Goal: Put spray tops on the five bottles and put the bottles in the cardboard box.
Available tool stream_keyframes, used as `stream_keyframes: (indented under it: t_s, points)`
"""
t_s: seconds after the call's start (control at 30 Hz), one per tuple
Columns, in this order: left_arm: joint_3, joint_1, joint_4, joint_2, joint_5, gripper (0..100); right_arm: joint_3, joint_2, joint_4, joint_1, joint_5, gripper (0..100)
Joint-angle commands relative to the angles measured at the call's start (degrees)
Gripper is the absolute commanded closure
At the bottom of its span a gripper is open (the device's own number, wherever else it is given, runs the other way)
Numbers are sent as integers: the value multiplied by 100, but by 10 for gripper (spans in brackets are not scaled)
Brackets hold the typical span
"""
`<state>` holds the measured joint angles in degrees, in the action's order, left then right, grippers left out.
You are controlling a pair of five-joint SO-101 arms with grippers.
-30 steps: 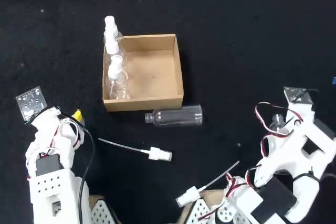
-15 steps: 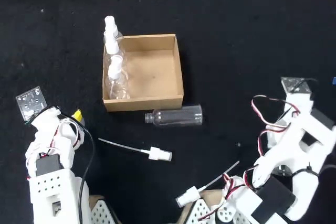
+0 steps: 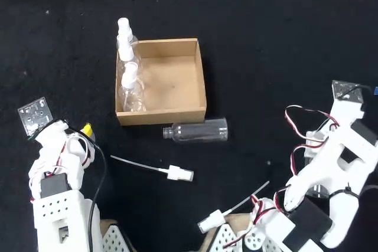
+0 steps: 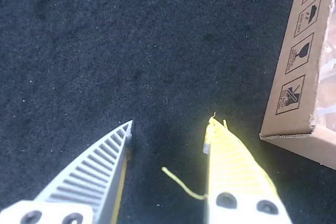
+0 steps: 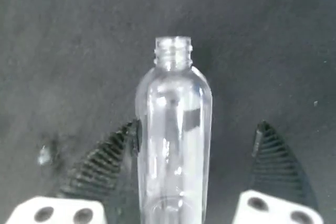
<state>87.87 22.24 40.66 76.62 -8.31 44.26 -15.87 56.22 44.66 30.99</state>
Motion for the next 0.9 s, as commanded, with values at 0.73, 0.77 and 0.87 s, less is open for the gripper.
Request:
stream_keyframes:
  t_s: [0.73,0.77,0.87]
  points:
    - [-163,-40,-18,70,-18,798,-620,1226,-299,-167,624,988]
    - [-163,-40,-18,70,-18,798,-620,1218,-299,-176,686,988]
    - [-171,-40,26,70,-9,798,-611,963,-158,-185,686,988]
